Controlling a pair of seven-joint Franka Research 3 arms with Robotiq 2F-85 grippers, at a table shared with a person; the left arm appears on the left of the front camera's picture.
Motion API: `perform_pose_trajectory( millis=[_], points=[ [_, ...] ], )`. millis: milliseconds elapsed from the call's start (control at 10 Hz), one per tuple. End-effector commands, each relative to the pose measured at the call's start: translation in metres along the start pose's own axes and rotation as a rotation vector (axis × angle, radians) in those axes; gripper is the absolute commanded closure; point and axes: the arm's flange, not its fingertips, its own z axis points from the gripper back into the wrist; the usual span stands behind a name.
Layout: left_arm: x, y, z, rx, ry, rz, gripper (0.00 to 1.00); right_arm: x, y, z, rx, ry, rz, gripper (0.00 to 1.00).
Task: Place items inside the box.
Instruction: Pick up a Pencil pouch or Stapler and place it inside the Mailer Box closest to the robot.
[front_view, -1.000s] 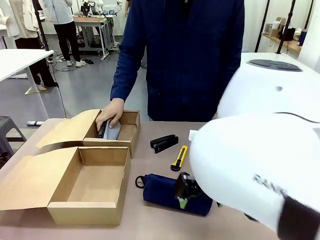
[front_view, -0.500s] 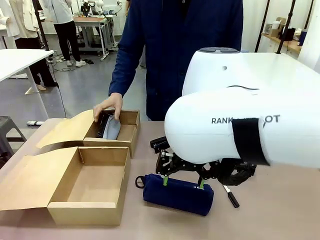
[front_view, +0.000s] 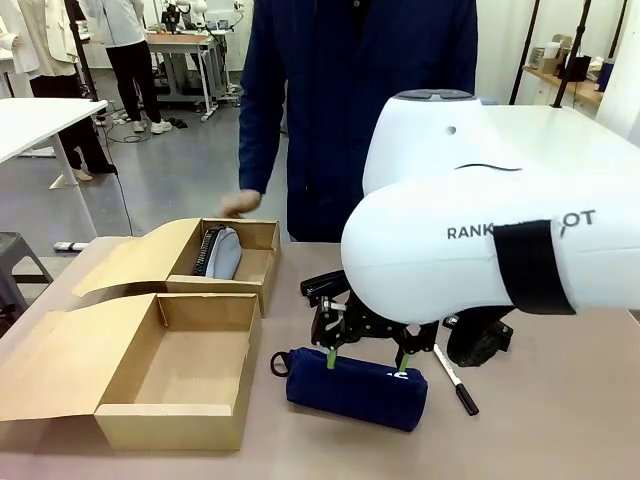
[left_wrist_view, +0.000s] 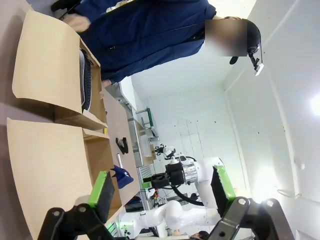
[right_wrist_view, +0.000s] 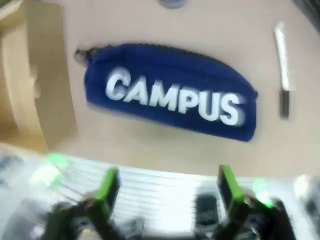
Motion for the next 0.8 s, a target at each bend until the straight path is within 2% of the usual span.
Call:
perform_pose_trajectory(
  millis=[0, 300, 500, 700],
  points=[
    [-0.003, -0.001, 0.001, -0.011, 0.01, -0.024, 0.0, 0.019, -0.016, -0.006, -0.048, 0.081, 0.539, 0.0],
    [-0.003, -0.001, 0.001, -0.011, 0.01, -0.024, 0.0, 0.017, -0.015, -0.022, -0.013, -0.031, 1.033, 0.0],
    [-0.003, -0.001, 0.001, -0.011, 0.01, -0.024, 0.0, 0.021, -0.01, -0.032, 0.041, -0.024, 1.161, 0.0],
    [-0.003, -0.001, 0.001, -0.011, 0.01, -0.024, 0.0, 0.025, -0.003, -0.044, 0.024, -0.006, 1.196, 0.0]
  ],
)
